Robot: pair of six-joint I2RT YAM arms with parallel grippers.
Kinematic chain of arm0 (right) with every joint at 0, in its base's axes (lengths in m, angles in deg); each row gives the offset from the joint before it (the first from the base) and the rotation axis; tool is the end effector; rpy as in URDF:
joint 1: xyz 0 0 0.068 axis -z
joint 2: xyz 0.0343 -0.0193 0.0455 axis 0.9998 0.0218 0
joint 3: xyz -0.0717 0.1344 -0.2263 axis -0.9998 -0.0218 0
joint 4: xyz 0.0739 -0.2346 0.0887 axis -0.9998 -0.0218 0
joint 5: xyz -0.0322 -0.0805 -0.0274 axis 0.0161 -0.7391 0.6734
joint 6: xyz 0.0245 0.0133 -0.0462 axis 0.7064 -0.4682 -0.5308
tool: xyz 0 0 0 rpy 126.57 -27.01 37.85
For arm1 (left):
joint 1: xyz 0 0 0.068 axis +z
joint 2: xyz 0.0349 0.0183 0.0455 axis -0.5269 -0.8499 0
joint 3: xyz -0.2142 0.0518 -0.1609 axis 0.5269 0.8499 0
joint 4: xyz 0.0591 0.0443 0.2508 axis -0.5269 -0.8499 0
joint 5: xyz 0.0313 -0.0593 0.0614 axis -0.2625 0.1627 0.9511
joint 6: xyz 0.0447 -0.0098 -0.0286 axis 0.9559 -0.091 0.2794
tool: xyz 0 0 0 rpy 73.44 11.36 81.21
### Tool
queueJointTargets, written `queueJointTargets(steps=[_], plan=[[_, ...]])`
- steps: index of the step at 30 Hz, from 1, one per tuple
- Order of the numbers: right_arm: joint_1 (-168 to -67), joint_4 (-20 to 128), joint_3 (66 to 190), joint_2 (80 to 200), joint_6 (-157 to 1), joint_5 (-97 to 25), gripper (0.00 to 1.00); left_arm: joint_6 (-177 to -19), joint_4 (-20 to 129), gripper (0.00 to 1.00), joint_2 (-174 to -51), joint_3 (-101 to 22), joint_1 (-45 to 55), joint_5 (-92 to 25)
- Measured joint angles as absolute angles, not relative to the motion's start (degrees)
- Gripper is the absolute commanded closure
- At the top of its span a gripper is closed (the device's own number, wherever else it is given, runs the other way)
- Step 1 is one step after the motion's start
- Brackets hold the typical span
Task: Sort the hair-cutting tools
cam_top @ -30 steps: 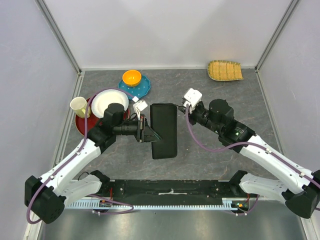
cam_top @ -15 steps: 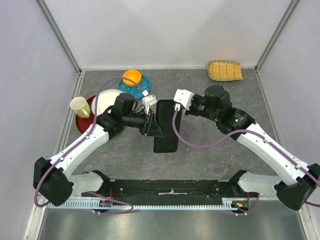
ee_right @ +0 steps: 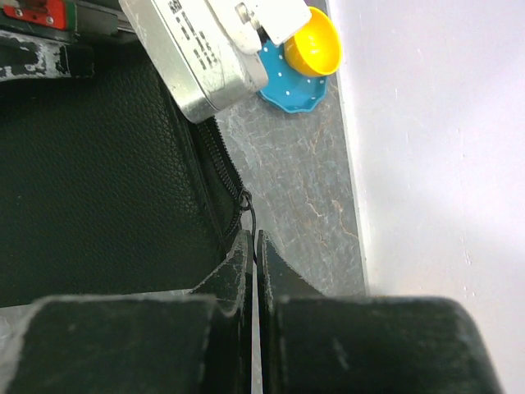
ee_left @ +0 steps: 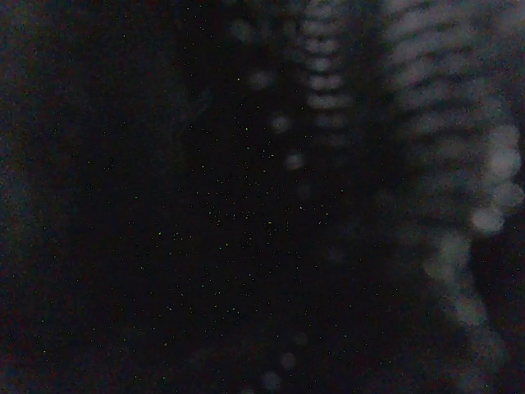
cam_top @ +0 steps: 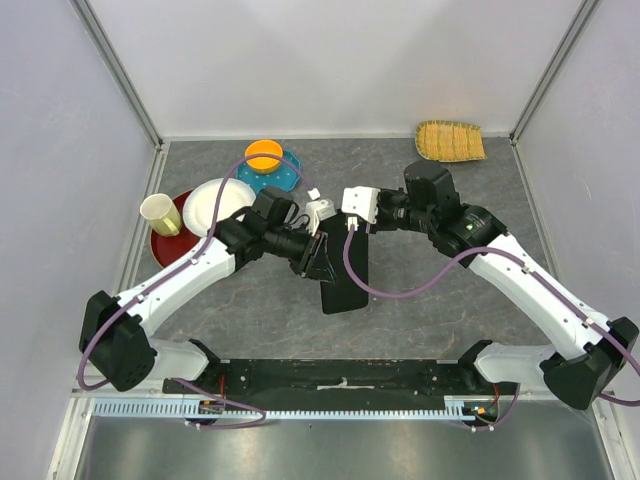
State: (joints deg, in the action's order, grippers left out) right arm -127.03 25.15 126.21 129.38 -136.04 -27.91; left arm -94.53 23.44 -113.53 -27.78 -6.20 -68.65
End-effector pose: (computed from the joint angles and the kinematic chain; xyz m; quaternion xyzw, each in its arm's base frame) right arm 0.2055 0.1747 0.3907 -0.6424 0.5436 0.0600 0.5369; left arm 0.2053 -0.1914 0.2917 0.3569 0.7914 -0.4555 0.1969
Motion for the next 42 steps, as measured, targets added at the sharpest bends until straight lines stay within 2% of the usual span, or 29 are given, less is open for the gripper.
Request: queueJointTargets(steps=[20, 26, 29, 30, 36, 37, 38, 42], plan=[[-126.77, 25.34, 126.93, 132.13, -135.60, -18.84, 1.00, -92.35, 18.78, 0.98, -115.28, -30.01, -7.62, -66.51], [-127.06, 31.00, 122.45, 129.05, -134.49, -19.62, 1.00, -92.45, 19.33, 0.98, -112.26, -29.66, -8.72, -59.93], [-127.34, 33.63, 119.42, 125.90, -133.61, -19.80, 1.00, -92.94, 20.51, 0.93, -109.09, -27.96, -9.33, -58.40], [-127.52, 34.37, 118.52, 124.86, -133.09, -19.77, 1.00, -93.29, 21.19, 0.86, -107.82, -27.15, -9.50, -58.07], [-127.52, 36.36, 117.67, 123.81, -130.31, -19.12, 1.00, -95.80, 27.37, 0.82, -104.66, -22.73, -9.59, -58.09], [-127.52, 36.69, 117.54, 123.81, -129.86, -19.10, 1.00, -96.21, 28.53, 0.79, -104.66, -22.10, -9.59, -58.25], [-127.47, 36.91, 117.47, 123.81, -129.46, -19.10, 1.00, -96.67, 29.67, 0.71, -104.63, -21.51, -9.59, -58.36], [-127.19, 37.36, 117.47, 124.00, -127.91, -19.10, 1.00, -98.20, 34.19, 0.63, -104.46, -19.19, -9.59, -58.60]])
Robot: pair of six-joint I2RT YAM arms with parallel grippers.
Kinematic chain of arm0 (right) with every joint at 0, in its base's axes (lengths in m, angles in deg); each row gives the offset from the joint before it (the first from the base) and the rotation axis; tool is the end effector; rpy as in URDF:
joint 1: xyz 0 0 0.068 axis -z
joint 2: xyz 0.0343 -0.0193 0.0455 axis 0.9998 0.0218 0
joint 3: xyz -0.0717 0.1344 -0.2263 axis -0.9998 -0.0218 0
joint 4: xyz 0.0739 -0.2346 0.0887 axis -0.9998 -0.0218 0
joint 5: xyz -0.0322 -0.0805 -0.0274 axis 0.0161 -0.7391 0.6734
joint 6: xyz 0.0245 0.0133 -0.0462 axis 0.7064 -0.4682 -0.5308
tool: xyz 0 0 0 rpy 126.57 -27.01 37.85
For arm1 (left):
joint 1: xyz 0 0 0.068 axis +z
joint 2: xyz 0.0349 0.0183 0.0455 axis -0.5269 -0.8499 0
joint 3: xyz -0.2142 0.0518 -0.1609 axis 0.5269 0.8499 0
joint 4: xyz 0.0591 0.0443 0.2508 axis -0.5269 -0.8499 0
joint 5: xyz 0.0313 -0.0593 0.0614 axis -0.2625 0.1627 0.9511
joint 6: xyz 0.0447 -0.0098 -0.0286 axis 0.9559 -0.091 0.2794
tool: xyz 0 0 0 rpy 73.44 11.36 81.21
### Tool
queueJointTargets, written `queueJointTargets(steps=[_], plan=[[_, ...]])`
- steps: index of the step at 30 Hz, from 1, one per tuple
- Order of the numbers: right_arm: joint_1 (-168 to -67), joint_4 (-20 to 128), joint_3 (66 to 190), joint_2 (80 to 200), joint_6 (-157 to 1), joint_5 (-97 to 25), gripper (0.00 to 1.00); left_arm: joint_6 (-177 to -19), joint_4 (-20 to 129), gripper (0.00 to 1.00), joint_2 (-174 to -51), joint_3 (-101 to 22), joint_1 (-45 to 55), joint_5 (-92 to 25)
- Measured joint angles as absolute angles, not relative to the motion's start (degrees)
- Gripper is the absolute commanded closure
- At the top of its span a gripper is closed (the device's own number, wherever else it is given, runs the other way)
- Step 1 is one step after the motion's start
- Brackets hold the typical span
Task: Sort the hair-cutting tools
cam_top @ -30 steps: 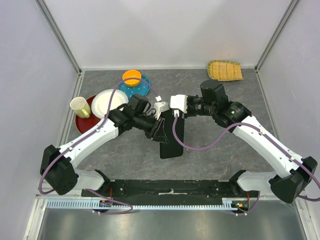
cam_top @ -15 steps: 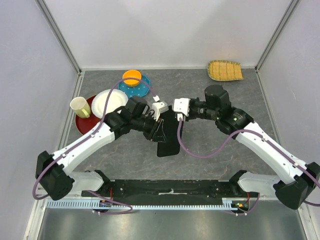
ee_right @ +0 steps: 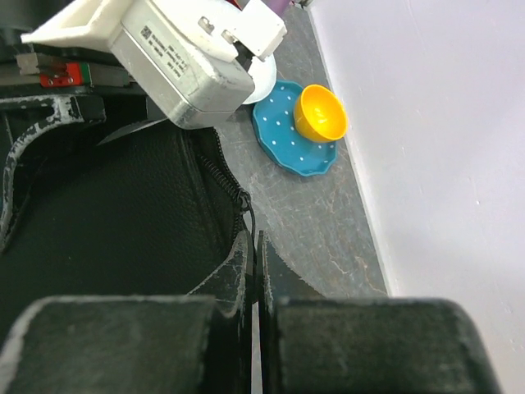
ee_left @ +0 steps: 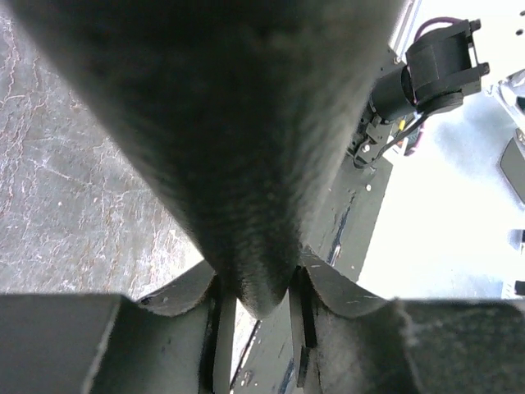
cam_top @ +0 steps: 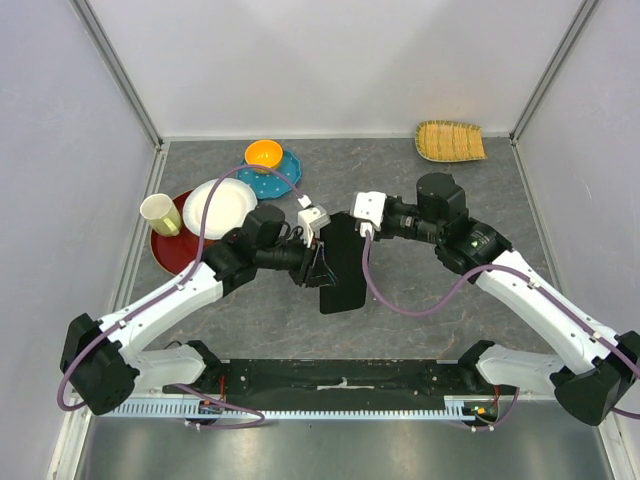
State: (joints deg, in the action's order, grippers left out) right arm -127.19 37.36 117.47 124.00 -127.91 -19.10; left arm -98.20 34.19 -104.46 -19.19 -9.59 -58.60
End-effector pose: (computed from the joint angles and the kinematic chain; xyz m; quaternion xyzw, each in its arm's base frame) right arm 0.1903 0.1702 0.3832 -0.6088 0.5106 0.1511 0.5881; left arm 0.1788 -0.1837 0.2936 0.3449 0.7804 -0.4309 0.2938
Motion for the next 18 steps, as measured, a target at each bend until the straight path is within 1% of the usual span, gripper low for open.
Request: queueJointTargets(steps=[2, 6, 7, 8, 10, 11, 13, 14, 18], plan=[[-127.14, 38.00, 117.47, 124.31, -126.66, -19.10, 1.00, -99.30, 37.41, 0.59, -104.09, -17.51, -9.59, -58.77], [-127.17, 39.07, 116.97, 124.79, -122.82, -17.79, 1.00, -101.77, 45.06, 0.55, -103.50, -14.80, -9.42, -58.55], [-127.17, 39.77, 116.49, 124.79, -121.62, -17.35, 1.00, -102.25, 46.78, 0.55, -103.34, -14.21, -9.37, -58.40], [-127.17, 40.40, 115.98, 124.79, -120.46, -17.00, 1.00, -102.81, 48.57, 0.56, -103.17, -13.58, -9.37, -58.16], [-127.21, 41.30, 115.31, 124.83, -118.40, -16.52, 1.00, -103.69, 52.29, 0.62, -102.73, -12.09, -9.35, -57.85], [-127.23, 41.54, 115.15, 124.88, -117.53, -16.32, 1.00, -104.04, 53.89, 0.72, -102.60, -11.46, -9.33, -57.66], [-127.25, 42.15, 115.07, 124.92, -116.50, -16.28, 1.00, -104.69, 55.85, 0.86, -102.51, -10.56, -9.31, -57.22], [-127.25, 42.39, 115.07, 124.92, -116.19, -16.30, 1.00, -104.89, 56.62, 0.98, -102.51, -10.28, -9.31, -56.89], [-127.34, 43.00, 115.07, 124.88, -116.54, -16.26, 1.00, -105.02, 56.95, 0.98, -101.81, -10.06, -9.33, -56.13]])
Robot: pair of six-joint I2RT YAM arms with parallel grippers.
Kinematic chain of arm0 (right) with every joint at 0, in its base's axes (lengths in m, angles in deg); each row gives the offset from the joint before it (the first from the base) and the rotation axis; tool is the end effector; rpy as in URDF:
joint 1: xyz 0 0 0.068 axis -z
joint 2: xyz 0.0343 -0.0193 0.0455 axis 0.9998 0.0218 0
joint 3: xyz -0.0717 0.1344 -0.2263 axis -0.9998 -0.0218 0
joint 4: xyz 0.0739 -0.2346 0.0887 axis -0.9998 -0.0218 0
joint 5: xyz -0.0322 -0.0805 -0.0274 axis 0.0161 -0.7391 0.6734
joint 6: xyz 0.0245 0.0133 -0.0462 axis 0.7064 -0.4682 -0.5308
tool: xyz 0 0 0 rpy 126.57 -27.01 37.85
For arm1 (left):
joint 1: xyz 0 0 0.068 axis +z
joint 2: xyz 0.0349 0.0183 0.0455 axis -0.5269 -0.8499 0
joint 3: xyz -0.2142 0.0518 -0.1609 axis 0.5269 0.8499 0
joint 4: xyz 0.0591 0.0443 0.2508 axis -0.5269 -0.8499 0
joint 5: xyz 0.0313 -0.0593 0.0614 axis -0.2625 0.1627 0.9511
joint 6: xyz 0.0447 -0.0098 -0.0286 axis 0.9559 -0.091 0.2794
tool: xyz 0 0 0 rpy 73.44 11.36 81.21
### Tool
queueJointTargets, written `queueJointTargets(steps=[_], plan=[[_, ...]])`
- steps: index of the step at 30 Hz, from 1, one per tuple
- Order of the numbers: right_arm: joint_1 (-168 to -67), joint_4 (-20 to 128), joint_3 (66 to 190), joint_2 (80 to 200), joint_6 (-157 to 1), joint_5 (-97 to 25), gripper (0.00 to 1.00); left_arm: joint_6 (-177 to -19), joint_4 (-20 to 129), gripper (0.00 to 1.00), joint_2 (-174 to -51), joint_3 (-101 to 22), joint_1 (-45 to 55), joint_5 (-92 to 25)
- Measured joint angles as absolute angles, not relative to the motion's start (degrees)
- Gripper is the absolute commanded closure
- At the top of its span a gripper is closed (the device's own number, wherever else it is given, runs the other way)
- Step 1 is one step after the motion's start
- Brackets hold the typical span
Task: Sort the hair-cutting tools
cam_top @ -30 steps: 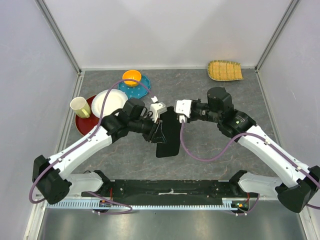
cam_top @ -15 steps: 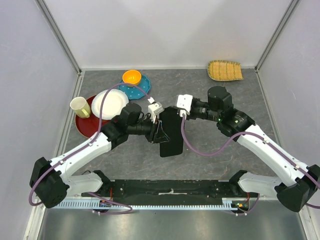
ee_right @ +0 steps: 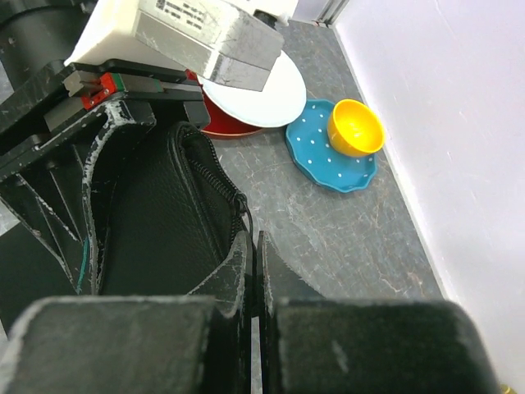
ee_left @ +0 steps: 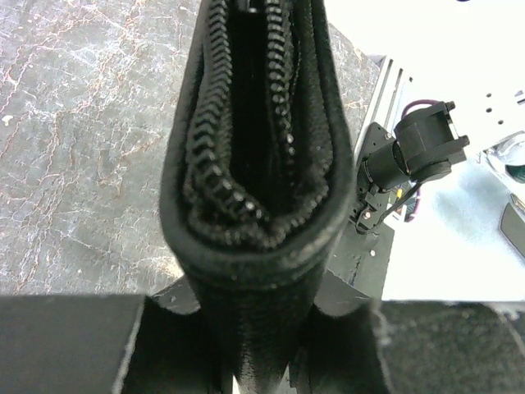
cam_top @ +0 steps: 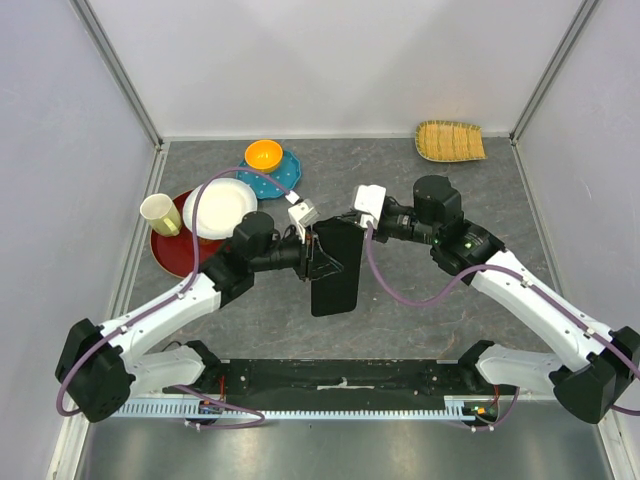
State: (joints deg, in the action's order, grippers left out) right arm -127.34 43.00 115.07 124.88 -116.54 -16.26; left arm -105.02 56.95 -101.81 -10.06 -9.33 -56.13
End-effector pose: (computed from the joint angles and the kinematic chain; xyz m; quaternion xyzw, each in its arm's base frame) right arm 0.1945 0.1764 0.3752 -0.5614 0.5435 0.2265 0.5815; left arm 0.1803 -0.1817 0.2866 0.3045 0.7290 -0.4728 0.3903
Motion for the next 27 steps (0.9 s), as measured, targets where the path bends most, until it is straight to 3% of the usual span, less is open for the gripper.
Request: queueJointTargets(steps=[26, 27], plan=[[-133.79, 33.23, 122.13, 130.58, -128.41, -22.66, 1.00, -100.32, 39.37, 0.98, -106.29, -18.47, -8.67, -59.86], [-133.85, 33.23, 122.13, 130.71, -128.33, -22.83, 0.96, -100.28, 39.11, 0.98, -106.29, -18.47, -8.67, -59.82]])
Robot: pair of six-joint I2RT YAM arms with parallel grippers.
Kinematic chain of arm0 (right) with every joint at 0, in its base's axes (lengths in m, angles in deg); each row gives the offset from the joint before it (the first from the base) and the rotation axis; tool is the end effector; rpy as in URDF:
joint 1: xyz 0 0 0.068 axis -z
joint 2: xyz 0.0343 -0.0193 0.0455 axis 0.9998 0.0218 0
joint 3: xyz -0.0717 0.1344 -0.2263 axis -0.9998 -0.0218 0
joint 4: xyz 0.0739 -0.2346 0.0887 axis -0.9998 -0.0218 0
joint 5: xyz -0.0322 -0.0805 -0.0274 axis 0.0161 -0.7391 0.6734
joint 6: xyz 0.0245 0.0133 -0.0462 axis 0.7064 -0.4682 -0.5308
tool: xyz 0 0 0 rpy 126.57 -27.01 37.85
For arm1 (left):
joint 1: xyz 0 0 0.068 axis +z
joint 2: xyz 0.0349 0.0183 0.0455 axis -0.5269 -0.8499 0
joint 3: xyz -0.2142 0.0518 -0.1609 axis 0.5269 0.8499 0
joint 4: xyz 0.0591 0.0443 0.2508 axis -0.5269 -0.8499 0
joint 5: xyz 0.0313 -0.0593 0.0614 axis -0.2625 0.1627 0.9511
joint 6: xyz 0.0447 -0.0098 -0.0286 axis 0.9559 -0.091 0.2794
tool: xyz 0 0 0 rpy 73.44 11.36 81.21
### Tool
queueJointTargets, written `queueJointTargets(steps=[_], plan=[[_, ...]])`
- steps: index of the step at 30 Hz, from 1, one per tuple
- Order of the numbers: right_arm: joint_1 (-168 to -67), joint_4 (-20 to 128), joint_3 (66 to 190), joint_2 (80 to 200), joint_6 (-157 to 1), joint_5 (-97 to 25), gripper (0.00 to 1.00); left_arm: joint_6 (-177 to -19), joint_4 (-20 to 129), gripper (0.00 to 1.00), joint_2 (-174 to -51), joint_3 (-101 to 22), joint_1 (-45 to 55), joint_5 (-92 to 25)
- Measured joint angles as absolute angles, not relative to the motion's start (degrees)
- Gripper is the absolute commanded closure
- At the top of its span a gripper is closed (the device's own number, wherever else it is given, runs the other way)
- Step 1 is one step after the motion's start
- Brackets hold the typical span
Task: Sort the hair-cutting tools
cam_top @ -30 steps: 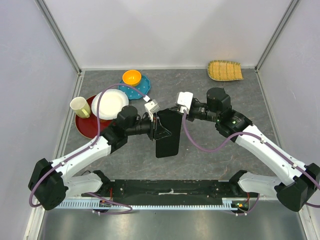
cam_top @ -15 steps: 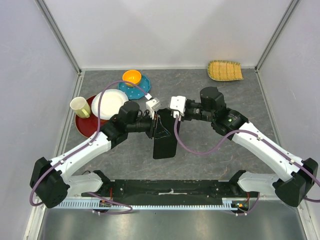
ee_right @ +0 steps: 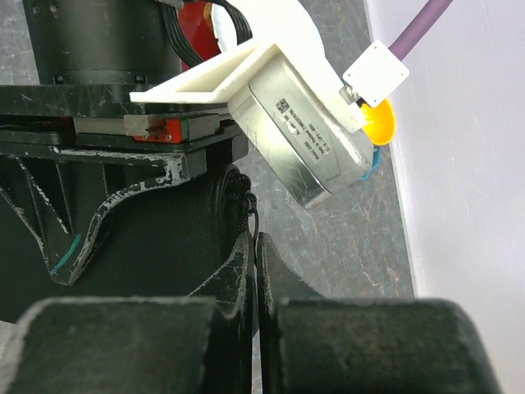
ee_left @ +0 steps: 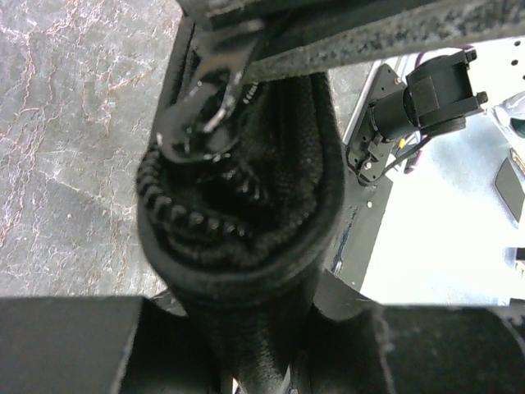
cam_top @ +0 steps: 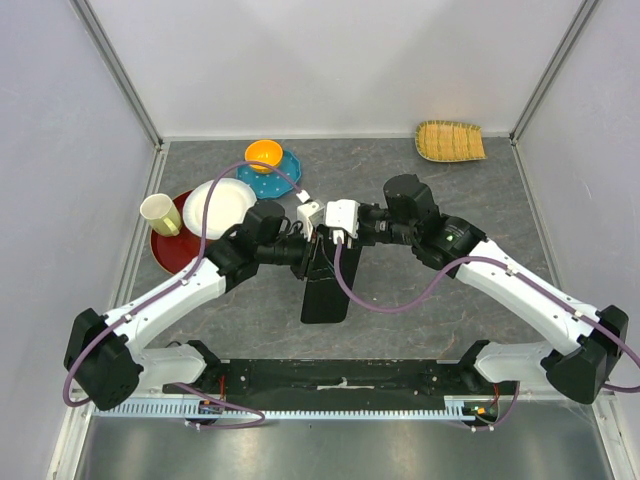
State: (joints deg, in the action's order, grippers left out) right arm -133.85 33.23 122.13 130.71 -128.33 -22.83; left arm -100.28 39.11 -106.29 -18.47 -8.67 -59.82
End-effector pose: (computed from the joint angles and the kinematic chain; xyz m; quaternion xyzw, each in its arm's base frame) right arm 0.1903 0.2092 0.3747 -0.6445 0.5165 0.1624 0.5398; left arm 0.1883 -0.1872 0.2895 0.3315 0.7749 -0.4464 0.3007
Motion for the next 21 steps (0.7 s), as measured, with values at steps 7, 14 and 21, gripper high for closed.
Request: queueJointTargets(steps=[7, 14, 21], plan=[[-135.01, 37.98, 120.14, 130.10, -124.46, -26.22, 0.50, -100.04, 37.14, 0.98, -106.27, -18.98, -10.09, -56.80], [-135.62, 44.75, 110.70, 122.36, -119.01, -35.36, 0.21, -100.10, 33.27, 0.98, -106.23, -19.72, -10.33, -53.29], [-135.89, 45.12, 106.50, 116.42, -109.81, -49.06, 0.02, -101.74, 32.58, 0.98, -106.60, -20.94, -5.37, -50.27]])
